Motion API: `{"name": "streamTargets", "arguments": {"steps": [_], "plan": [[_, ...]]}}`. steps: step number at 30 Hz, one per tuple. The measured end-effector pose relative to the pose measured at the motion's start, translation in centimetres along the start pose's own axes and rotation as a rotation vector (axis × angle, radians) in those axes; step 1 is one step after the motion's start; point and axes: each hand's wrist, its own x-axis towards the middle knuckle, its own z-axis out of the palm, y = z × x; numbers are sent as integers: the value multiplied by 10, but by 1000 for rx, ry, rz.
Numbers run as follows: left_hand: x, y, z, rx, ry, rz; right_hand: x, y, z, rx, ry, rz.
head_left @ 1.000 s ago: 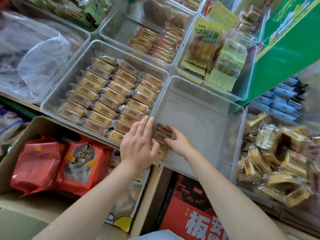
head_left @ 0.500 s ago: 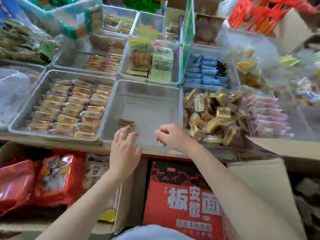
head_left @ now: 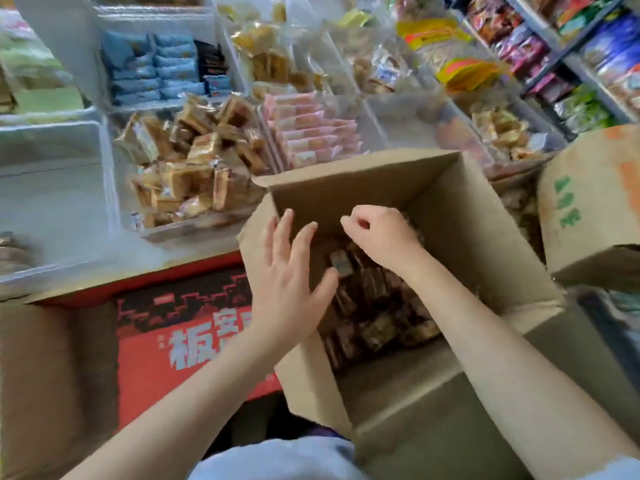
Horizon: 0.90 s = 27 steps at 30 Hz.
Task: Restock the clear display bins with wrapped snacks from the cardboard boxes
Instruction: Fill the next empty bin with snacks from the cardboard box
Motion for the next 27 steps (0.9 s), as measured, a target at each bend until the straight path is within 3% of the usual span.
{"name": "streamTargets", "arguments": {"steps": [9,11,13,15,16,19,21,23,27], "plan": [[9,18,20,290,52,-139,18,116,76,-1039,-736,-267],[9,17,19,299,46,-140,14,126,87,-1201,-778,-287],[8,17,19,290,46,-140,19,130,90,-1170,-770,-300],[7,17,20,286,52,-130,29,128,82,-905,-758,-190],[7,17,20,277,56,-126,35,125,74,-630,-737,-70],[6,14,20,232,62,-126,45,102,44,510,-739,332],[5,12,19,198,60,-115,43,80,19,1106,-811,412],[4,10,16,142,73,-97,39,57,-2,1327,-847,319],[-1,-7,-4,-150,212,-93,30,3,-20,1460,-734,216]]}}
